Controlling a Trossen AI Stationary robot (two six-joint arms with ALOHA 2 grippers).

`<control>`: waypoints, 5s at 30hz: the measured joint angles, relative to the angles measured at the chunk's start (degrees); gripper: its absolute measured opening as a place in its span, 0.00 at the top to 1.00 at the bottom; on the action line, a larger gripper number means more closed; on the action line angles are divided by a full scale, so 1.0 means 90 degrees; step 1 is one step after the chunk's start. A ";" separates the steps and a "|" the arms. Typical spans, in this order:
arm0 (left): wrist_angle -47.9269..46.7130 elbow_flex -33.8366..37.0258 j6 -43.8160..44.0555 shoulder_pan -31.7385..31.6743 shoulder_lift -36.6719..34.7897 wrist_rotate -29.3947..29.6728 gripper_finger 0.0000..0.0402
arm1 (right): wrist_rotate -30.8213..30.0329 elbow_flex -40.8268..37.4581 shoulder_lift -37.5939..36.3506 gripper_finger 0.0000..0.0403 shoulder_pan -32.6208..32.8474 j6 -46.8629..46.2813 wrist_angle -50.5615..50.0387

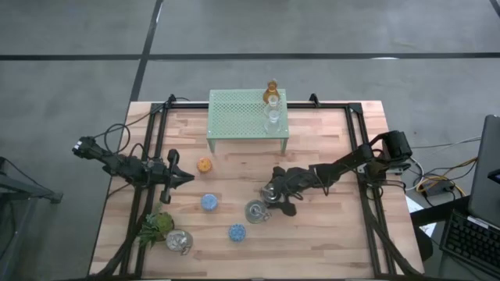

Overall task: Pick & Place candle stick holders
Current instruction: Put the green scented candle on the shelf

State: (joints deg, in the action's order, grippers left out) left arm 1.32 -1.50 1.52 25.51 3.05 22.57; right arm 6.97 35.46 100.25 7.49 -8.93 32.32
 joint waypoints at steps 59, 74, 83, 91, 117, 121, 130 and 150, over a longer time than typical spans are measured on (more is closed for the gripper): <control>0.0005 0.0001 0.0002 -0.0001 0.0000 0.0000 0.93 | -0.0443 0.0979 -0.0228 0.14 0.0027 -0.0610 -0.1495; 0.0010 0.0002 0.0001 -0.0001 -0.0001 0.0002 0.93 | -0.0513 0.2415 -0.0287 0.14 0.0029 0.0071 -0.2679; 0.0012 0.0002 0.0002 -0.0002 -0.0001 0.0000 0.93 | -0.0629 0.3370 -0.0291 0.14 -0.0059 0.0486 -0.3387; 0.0012 0.0002 0.0002 -0.0002 -0.0002 0.0000 0.93 | -0.0627 0.4155 -0.0294 0.14 -0.0447 0.0722 -0.3939; 0.0013 0.0002 0.0001 0.0000 0.0000 0.0000 0.93 | -0.0449 0.5140 -0.0286 0.14 -0.2429 0.0348 -0.4238; 0.0015 0.0002 0.0001 -0.0002 0.0000 0.0000 0.93 | -0.0562 0.5311 -0.0140 0.14 -0.2674 0.0142 -0.4173; 0.0010 0.0002 0.0002 0.0001 0.0002 0.0000 0.93 | -0.1230 0.6088 0.0412 0.14 -0.2989 -0.0361 -0.4125; 0.0007 0.0002 0.0001 0.0001 0.0012 0.0000 0.93 | -0.2140 0.6142 0.0823 0.11 -0.2931 -0.0648 -0.4580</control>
State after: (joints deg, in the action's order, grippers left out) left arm 1.39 -1.48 1.54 25.52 3.16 22.57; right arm -12.29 90.74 107.66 -18.90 -14.76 -8.90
